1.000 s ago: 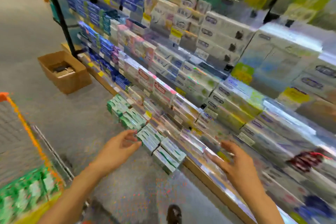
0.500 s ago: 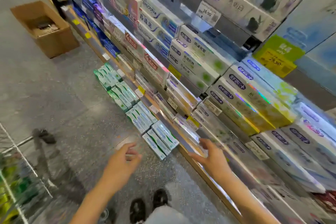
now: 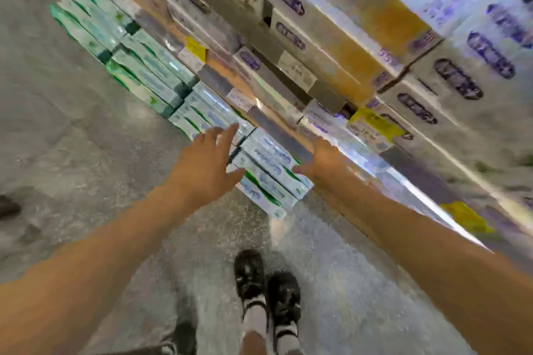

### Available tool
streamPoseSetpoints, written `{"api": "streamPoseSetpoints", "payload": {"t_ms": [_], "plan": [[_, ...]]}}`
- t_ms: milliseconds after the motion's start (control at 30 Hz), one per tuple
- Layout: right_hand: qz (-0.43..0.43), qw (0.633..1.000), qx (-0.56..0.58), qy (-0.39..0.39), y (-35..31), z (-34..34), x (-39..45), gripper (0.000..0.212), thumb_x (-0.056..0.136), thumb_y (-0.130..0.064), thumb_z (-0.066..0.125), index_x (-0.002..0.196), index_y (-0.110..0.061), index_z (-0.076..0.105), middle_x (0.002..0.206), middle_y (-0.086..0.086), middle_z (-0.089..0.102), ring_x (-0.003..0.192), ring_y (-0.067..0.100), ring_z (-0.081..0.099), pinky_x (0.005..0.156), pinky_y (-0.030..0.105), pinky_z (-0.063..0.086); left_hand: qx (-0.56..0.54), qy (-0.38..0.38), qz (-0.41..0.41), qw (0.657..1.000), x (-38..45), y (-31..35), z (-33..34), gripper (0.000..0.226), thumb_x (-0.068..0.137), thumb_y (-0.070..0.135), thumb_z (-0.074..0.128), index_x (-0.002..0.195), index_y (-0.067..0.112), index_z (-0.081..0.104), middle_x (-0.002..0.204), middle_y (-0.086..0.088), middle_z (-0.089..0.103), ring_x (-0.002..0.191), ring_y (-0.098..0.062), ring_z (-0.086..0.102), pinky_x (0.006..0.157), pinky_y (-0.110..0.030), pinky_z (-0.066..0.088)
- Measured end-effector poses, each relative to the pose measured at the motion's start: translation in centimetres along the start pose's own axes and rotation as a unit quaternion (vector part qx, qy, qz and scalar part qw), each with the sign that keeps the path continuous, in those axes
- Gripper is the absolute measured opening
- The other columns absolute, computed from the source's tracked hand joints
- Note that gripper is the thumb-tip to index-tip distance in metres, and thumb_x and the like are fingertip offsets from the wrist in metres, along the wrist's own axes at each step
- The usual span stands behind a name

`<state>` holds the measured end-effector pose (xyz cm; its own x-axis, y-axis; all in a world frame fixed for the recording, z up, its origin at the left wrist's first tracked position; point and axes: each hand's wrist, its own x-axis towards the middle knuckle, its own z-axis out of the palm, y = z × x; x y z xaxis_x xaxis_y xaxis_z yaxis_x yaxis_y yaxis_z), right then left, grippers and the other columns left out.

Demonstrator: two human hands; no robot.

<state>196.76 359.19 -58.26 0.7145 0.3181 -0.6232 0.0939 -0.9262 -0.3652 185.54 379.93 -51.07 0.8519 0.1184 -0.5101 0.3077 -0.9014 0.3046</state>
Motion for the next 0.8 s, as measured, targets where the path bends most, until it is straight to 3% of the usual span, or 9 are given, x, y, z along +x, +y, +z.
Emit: {"api": "streamPoseSetpoints", "payload": {"t_ms": [133, 233, 333, 433, 533, 700, 800], "plan": [[0.003, 0.984, -0.174, -0.040, 1.6, 6.1, 5.9, 0.115, 0.076, -0.058, 0.067, 0.149, -0.001, -0.002, 0.153, 0.016, 0.015, 0.141, 0.036, 0.016, 0.111, 0.045, 0.023, 0.109, -0.036, 0.002, 0.993, 5.3, -1.7, 4.2, 0.096, 0.089, 0.061, 0.044, 0.142, 0.030, -0.029, 0.157, -0.005, -0.020, 0.145, -0.031, -0.005, 0.115, -0.052, 0.016], [0.038, 0.980, -0.186, -0.058, 1.7, 9.6, 8.4, 0.125, 0.071, -0.058, 0.072, 0.149, -0.005, -0.010, 0.152, 0.013, 0.017, 0.140, 0.034, 0.019, 0.111, 0.044, 0.025, 0.125, -0.057, 0.015, 0.990, 7.5, -2.5, 6.4, 0.097, 0.090, 0.060, 0.044, 0.128, 0.033, -0.040, 0.153, -0.003, -0.031, 0.144, -0.030, -0.017, 0.115, -0.053, 0.005], [0.047, 0.974, -0.219, -0.043, 1.8, 12.1, 9.7, 0.117, 0.073, -0.055, 0.072, 0.148, -0.004, -0.002, 0.148, 0.014, 0.021, 0.137, 0.034, 0.024, 0.110, 0.044, 0.028, 0.141, -0.069, 0.018, 0.987, 9.2, -3.1, 7.5, 0.096, 0.090, 0.061, 0.042, 0.127, 0.032, -0.042, 0.152, -0.004, -0.033, 0.143, -0.030, -0.019, 0.115, -0.051, 0.001], [0.053, 0.969, -0.241, 0.008, 1.9, 13.5, 10.6, 0.091, 0.080, -0.044, 0.068, 0.143, -0.006, 0.014, 0.138, 0.013, 0.030, 0.128, 0.032, 0.030, 0.106, 0.041, 0.032, 0.130, -0.082, 0.012, 0.988, 10.4, -3.1, 7.7, 0.094, 0.091, 0.060, 0.041, 0.141, 0.029, -0.032, 0.154, -0.004, -0.029, 0.144, -0.029, -0.019, 0.116, -0.050, 0.001], [0.070, 0.972, -0.226, 0.017, 1.7, 13.3, 9.9, 0.081, 0.084, -0.039, 0.065, 0.140, -0.007, 0.017, 0.133, 0.011, 0.029, 0.125, 0.031, 0.032, 0.104, 0.047, 0.033, 0.135, -0.082, 0.019, 0.987, 10.6, -2.8, 6.7, 0.093, 0.091, 0.059, 0.043, 0.145, 0.028, -0.026, 0.155, -0.004, -0.026, 0.144, -0.029, -0.019, 0.116, -0.050, 0.001], [0.031, 0.970, -0.240, 0.032, 0.4, 8.1, 5.3, 0.067, 0.089, -0.037, 0.054, 0.138, -0.006, 0.021, 0.137, 0.013, 0.028, 0.127, 0.031, 0.032, 0.102, 0.044, 0.033, 0.184, -0.093, 0.042, 0.978, 8.8, -1.8, 2.2, 0.102, 0.087, 0.060, 0.049, 0.143, 0.026, -0.030, 0.153, -0.006, -0.030, 0.143, -0.031, -0.021, 0.116, -0.052, 0.000], [-0.022, 0.965, -0.257, 0.043, -3.2, 2.2, 1.5, 0.074, 0.088, -0.040, 0.055, 0.142, -0.007, 0.017, 0.141, 0.013, 0.028, 0.128, 0.031, 0.033, 0.103, 0.044, 0.033, 0.197, -0.083, 0.089, 0.973, 7.1, -0.1, -2.7, 0.113, 0.083, 0.060, 0.057, 0.141, 0.025, -0.033, 0.153, -0.006, -0.031, 0.142, -0.032, -0.022, 0.116, -0.054, -0.001]]}}
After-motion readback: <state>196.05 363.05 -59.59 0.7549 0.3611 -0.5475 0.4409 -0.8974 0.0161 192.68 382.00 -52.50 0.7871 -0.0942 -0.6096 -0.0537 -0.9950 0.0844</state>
